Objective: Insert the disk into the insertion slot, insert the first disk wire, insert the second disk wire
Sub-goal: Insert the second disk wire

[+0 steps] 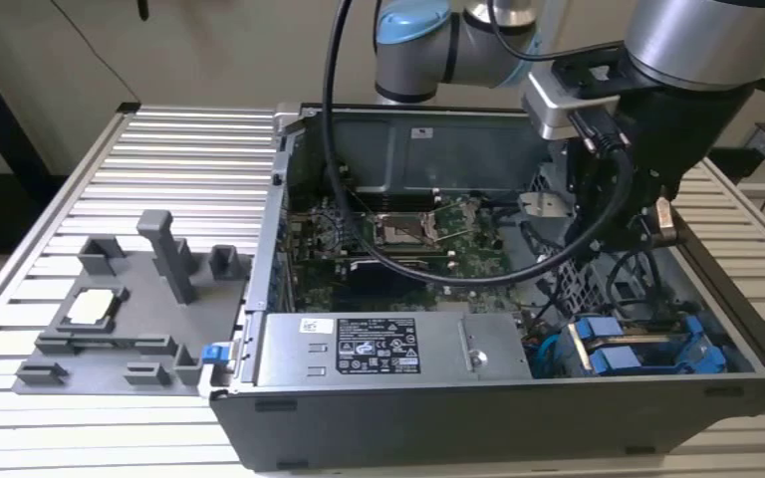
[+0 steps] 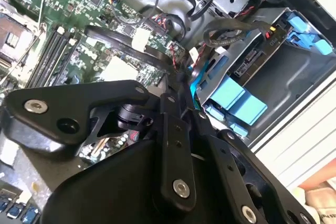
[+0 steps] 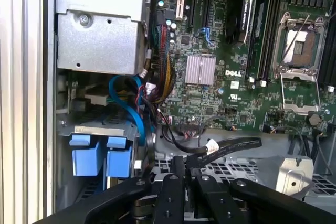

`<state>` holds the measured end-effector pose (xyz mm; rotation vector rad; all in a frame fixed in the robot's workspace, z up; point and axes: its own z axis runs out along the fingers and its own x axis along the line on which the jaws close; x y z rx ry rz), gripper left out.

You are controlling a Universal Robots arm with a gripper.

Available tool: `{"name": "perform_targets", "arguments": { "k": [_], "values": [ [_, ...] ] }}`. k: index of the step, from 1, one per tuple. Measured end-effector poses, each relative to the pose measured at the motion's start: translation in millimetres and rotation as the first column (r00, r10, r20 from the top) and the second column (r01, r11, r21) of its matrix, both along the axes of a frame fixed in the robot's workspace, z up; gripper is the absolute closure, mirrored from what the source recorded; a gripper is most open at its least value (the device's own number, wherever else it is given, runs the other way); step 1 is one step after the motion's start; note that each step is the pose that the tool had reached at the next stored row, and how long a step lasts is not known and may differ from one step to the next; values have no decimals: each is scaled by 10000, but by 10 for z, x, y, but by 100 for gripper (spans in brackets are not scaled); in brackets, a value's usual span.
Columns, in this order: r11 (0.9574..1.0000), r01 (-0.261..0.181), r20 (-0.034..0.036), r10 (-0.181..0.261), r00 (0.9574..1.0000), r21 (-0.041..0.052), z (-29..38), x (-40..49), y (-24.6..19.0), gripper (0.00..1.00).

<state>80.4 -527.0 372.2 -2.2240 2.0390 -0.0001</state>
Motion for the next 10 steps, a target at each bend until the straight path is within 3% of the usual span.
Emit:
{"name": "perform_targets", "arguments": {
  "k": [3, 4, 8, 9, 10],
  "values": [
    [10000, 0, 0, 0, 10000, 24, 51, -4, -9, 71],
    [9999, 0, 1, 0, 10000, 112, 52, -5, -20, 71],
    [9969, 0, 2, 0, 10000, 786, 52, -6, -74, 71],
    [9957, 1, 1, -1, 10000, 927, 50, -7, -93, 71],
    [9949, 0, 2, -1, 10000, 1004, 51, -6, -119, 71]
  ]
}}
